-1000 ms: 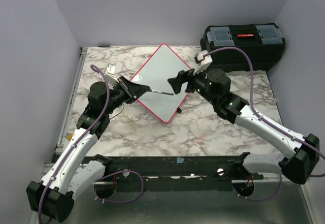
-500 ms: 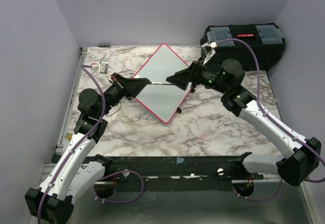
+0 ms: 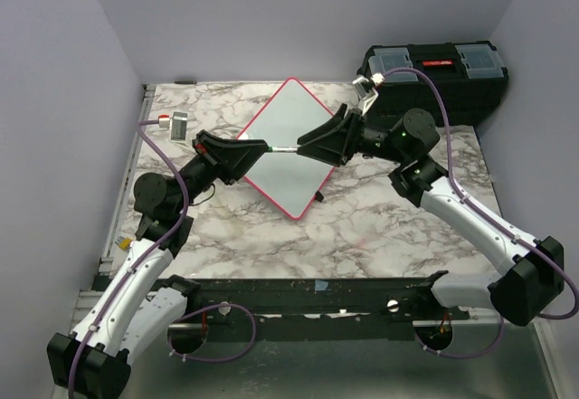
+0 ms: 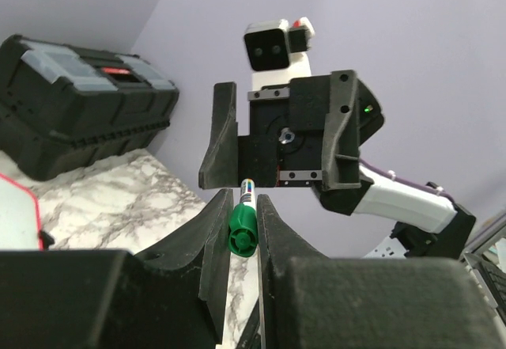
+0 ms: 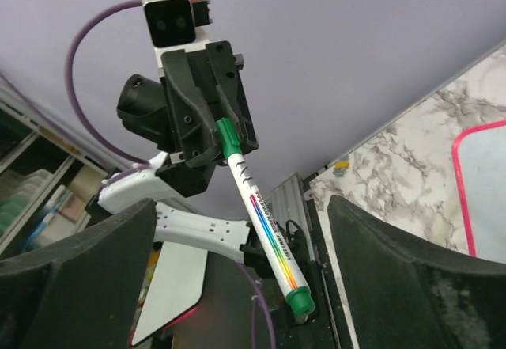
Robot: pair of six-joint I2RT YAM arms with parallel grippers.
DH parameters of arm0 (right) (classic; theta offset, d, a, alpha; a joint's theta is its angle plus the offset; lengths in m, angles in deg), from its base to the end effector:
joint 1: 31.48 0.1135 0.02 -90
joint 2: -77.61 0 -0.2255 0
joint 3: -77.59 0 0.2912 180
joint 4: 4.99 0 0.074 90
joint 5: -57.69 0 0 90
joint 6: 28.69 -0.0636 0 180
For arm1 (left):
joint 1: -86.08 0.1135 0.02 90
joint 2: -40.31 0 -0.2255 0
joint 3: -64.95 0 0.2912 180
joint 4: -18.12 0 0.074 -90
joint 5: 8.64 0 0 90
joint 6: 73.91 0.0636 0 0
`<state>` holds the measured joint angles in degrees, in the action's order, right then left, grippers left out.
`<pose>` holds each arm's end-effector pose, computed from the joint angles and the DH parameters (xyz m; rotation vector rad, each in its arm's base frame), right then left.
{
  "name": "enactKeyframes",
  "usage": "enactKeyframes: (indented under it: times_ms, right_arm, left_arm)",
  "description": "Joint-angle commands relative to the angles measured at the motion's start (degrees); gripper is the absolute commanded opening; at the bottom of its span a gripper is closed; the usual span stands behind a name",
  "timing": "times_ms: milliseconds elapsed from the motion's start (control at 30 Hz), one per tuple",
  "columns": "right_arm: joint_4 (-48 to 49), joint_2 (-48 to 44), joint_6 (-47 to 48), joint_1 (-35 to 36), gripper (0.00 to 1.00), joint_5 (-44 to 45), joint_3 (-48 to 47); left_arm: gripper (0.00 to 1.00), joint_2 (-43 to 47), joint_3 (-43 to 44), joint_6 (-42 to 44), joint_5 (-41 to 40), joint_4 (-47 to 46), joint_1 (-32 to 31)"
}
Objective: Write a sentence on the whiteboard
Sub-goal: Open the pen cap from the whiteboard marker.
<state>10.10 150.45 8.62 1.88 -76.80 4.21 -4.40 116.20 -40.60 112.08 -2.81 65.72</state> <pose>0.2759 0.2350 0.3639 -0.5187 1.5354 1.7095 0.2355 -0.1220 0.3647 0.1394 1.2876 -1.4641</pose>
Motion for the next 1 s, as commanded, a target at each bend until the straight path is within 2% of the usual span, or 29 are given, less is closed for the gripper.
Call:
enactKeyframes:
  times_ms: [0, 200, 400, 967]
  right_arm:
    - [11.17, 2.13, -7.53, -0.14, 0.8, -5.97, 1.78]
    - [14.32, 3.13, -9.67, -0.14, 0.62, -6.51, 2.08]
    - [14.59, 4.21, -9.59, -0.14, 0.52, -7.69, 0.56]
    - [19.09, 6.81, -12.26, -0.16, 0.45, -8.97, -0.38]
  left_arm:
    - [0.0, -1.43, -0.16, -2.68, 2.9, -10.5, 0.23]
    - [0.0, -4.29, 0.32, -4.84, 3.12, -15.56, 0.23]
    - [0.0, -5.53, 0.4, -3.75, 3.29, -15.59, 0.2]
    - [0.0, -6.09, -0.5, -1.26, 2.91, -14.01, 0.06]
